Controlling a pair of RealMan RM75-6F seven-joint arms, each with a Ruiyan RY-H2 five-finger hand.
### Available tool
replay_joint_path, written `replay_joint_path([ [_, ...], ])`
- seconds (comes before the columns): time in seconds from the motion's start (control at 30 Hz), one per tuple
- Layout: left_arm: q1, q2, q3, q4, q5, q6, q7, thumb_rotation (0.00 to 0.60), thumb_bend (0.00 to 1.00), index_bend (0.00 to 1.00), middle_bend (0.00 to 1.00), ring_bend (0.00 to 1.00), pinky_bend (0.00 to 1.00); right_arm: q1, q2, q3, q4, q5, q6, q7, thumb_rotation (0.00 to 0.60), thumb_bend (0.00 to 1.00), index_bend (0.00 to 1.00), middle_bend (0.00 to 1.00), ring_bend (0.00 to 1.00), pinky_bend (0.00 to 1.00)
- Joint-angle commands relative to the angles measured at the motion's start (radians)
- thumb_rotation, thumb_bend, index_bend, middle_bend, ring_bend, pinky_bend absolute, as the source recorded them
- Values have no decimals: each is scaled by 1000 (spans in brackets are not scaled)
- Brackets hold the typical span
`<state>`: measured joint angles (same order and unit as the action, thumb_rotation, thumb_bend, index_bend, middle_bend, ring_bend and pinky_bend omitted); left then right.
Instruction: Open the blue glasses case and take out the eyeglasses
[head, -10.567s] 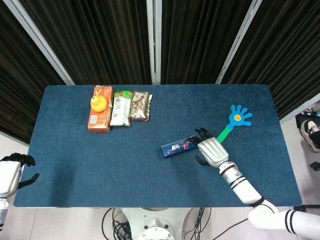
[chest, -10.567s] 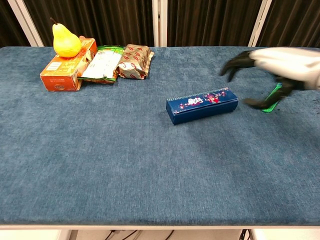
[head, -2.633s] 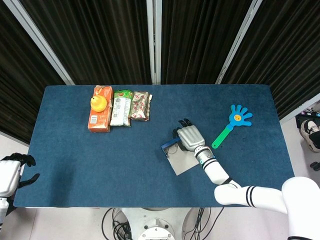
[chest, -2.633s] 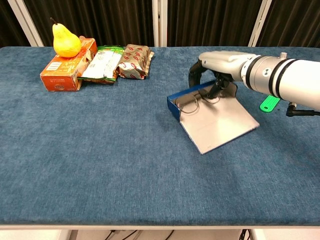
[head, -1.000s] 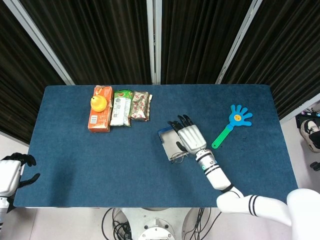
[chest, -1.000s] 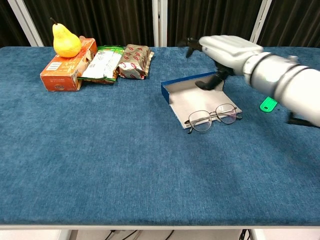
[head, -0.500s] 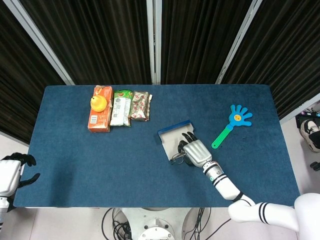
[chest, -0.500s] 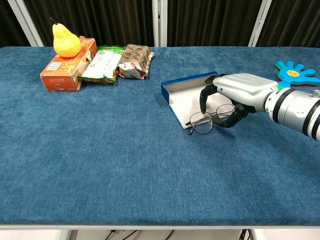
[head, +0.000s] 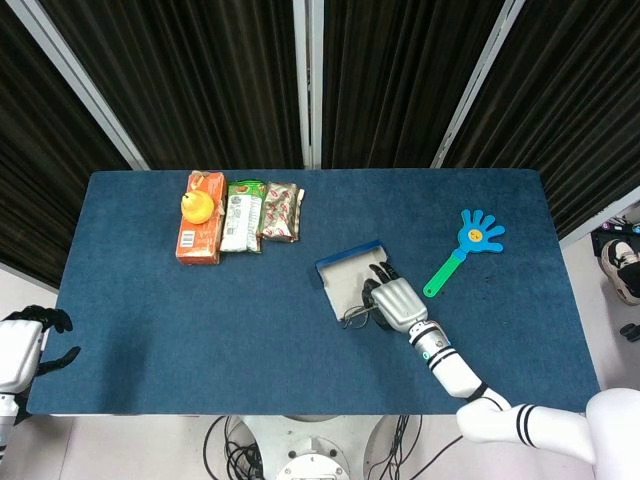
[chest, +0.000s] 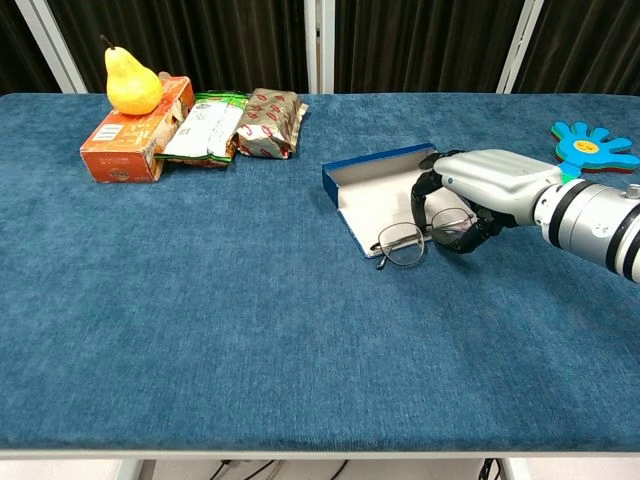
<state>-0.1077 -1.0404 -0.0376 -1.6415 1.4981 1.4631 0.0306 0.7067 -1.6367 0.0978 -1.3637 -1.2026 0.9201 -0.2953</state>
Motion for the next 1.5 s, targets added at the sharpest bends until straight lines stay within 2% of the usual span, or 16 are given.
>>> replay_joint_path([
  [0.03, 0, 0, 0, 0, 0, 0, 1, 600, 164, 538, 535, 391, 517, -2, -7, 4, 9, -15, 10, 14, 600, 472, 607, 326, 78, 0],
  [0.13, 0, 0, 0, 0, 0, 1, 0, 600, 163, 538, 535, 391, 517, -4, -1, 2, -3, -46, 20, 38, 600, 479, 690, 358, 99, 0],
  [0.2, 0, 0, 0, -1, -1, 0, 1, 600, 163, 538, 535, 391, 517, -3, 19, -11, -31, -96, 26, 64, 600, 485, 710, 371, 109, 0],
  [0.4, -1, 0, 0, -1, -1, -1, 3, 600, 163, 538, 534, 391, 517, 18, 57, -55, -126, -278, 62, 123, 600, 485, 716, 385, 111, 0],
  [0.57, 0, -2, -1, 0, -1, 1, 1, 600, 163, 538, 534, 391, 518, 74, 21, -51, -143, -313, -2, 73, 600, 474, 686, 364, 111, 0],
  [0.7, 0, -2, -1, 0, -3, 1, 3, 600, 164, 538, 533, 391, 517, 104, -31, -42, -134, -306, -38, -13, 600, 437, 554, 311, 94, 0],
  [0.77, 1, -2, -1, 0, -2, 1, 4, 600, 164, 538, 533, 391, 518, 112, -48, -39, -130, -282, -62, -55, 600, 430, 425, 263, 62, 0],
  [0.87, 1, -2, -1, 0, -2, 2, 3, 600, 164, 538, 533, 391, 518, 116, -58, -35, -138, -234, -87, -123, 600, 386, 159, 164, 5, 0],
  [0.9, 1, -2, -1, 0, -2, 2, 2, 600, 163, 538, 533, 391, 518, 110, -53, -34, -147, -220, -81, -140, 600, 378, 113, 145, 1, 0],
  [1.0, 1, -2, -1, 1, -3, 2, 2, 600, 164, 538, 533, 391, 517, 80, -14, -29, -190, -202, -31, -164, 600, 371, 37, 102, 0, 0],
  [1.13, 1, -2, -1, 1, -2, 2, 1, 600, 164, 538, 534, 391, 518, 1, 92, -35, -271, -206, 97, -155, 600, 371, 29, 97, 0, 0],
  [1.3, 1, -2, -2, -1, -4, 1, 5, 600, 164, 538, 533, 391, 517, -149, 256, -87, -342, -245, 297, -86, 600, 367, 28, 99, 0, 0],
  [1.5, 2, -3, -2, -5, -4, 4, 14, 600, 164, 538, 533, 391, 518, -311, 425, -167, -377, -294, 472, 52, 600, 364, 28, 99, 0, 0],
])
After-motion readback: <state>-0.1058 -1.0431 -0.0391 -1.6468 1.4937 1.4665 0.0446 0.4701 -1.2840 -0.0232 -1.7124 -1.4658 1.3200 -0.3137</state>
